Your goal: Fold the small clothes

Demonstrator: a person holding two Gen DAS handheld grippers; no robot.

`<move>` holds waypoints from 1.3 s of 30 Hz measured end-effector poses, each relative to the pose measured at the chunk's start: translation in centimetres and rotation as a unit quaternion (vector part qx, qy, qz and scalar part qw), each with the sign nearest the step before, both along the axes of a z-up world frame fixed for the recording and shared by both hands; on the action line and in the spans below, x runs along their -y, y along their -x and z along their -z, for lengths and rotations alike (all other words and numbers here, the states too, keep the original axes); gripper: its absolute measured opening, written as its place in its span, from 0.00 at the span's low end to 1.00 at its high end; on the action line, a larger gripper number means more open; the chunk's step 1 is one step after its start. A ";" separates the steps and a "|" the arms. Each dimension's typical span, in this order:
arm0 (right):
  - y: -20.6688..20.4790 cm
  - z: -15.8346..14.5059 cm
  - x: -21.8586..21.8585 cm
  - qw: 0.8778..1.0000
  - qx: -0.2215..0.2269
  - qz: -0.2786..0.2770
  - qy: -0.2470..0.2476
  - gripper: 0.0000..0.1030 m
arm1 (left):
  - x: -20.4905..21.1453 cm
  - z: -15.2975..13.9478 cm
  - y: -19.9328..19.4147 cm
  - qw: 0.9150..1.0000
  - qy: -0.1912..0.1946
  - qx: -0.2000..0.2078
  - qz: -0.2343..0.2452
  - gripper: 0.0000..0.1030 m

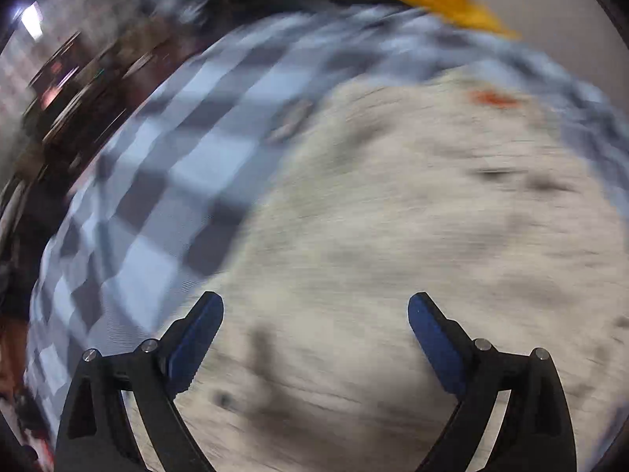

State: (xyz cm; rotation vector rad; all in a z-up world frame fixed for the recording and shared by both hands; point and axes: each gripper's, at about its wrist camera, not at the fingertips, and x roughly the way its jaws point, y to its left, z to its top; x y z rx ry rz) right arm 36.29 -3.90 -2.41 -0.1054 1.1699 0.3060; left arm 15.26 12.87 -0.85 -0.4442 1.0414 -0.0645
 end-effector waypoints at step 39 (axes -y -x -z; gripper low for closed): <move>6.8 9.6 40.7 0.848 -0.048 0.486 -0.206 0.85 | 1.4 0.8 -0.4 1.000 -0.007 -0.012 0.013 1.00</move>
